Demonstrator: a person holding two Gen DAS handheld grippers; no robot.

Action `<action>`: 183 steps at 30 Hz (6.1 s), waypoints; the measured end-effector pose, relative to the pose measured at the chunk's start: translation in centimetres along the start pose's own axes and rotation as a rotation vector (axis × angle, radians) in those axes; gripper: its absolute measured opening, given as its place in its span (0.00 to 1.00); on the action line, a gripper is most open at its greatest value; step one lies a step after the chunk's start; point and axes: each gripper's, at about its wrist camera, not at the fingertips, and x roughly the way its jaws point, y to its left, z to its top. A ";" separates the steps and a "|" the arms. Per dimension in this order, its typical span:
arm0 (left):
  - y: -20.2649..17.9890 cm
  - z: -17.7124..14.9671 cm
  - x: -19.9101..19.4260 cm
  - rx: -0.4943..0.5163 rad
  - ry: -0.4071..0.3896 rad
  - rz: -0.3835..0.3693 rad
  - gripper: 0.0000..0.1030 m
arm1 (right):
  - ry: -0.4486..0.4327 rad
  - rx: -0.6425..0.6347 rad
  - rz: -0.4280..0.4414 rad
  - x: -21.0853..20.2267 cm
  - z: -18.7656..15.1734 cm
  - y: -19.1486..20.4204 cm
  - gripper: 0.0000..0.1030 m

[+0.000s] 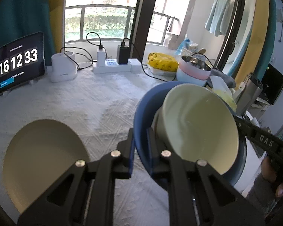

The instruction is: Organize plates and bowls

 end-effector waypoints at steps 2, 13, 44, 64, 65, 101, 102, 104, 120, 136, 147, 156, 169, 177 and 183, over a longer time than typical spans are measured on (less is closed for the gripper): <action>0.2 0.0 -0.2 -0.002 -0.003 0.000 0.10 | -0.004 -0.006 0.001 -0.1 0.1 0.3 0.09; 1.9 0.1 -2.0 -0.035 -0.035 0.004 0.10 | -0.023 -0.047 0.012 -0.8 0.8 2.6 0.09; 9.0 -0.3 -5.0 -0.142 -0.070 0.054 0.10 | -0.001 -0.157 0.068 0.7 1.2 10.4 0.09; 12.8 -0.8 -6.7 -0.200 -0.093 0.089 0.10 | 0.018 -0.215 0.103 1.9 0.9 14.7 0.09; 13.0 -0.9 -6.8 -0.202 -0.094 0.093 0.10 | 0.019 -0.218 0.106 2.0 0.8 14.9 0.09; 19.5 -2.3 -7.0 -0.268 -0.022 0.230 0.10 | 0.158 -0.252 0.182 7.9 -1.3 21.0 0.10; 19.5 -2.2 -7.0 -0.268 -0.021 0.231 0.10 | 0.159 -0.251 0.181 7.9 -1.3 21.0 0.10; 19.4 -2.1 -6.8 -0.264 -0.020 0.234 0.10 | 0.162 -0.253 0.170 8.1 -1.3 21.0 0.10; 19.4 -2.3 -6.8 -0.235 -0.082 0.261 0.14 | 0.118 -0.273 0.118 8.2 -1.7 21.1 0.11; 18.5 -2.3 -7.4 -0.197 -0.081 0.316 0.15 | 0.133 -0.251 0.065 8.3 -1.9 20.2 0.43; 17.7 -2.6 -8.5 -0.189 -0.092 0.322 0.16 | 0.116 -0.249 0.059 6.9 -2.1 19.5 0.59; 17.1 -3.1 -10.0 -0.196 -0.118 0.333 0.17 | 0.085 -0.254 0.043 4.9 -2.3 19.1 0.63; 15.5 -4.0 -12.5 -0.166 -0.144 0.304 0.20 | 0.012 -0.243 0.006 1.2 -2.8 18.2 0.67; 13.3 -4.3 -14.9 -0.113 -0.200 0.297 0.84 | -0.028 -0.235 -0.005 -1.3 -3.3 17.5 0.67; 11.8 -4.2 -16.6 -0.075 -0.228 0.267 0.84 | -0.064 -0.225 -0.013 -3.3 -3.4 16.9 0.67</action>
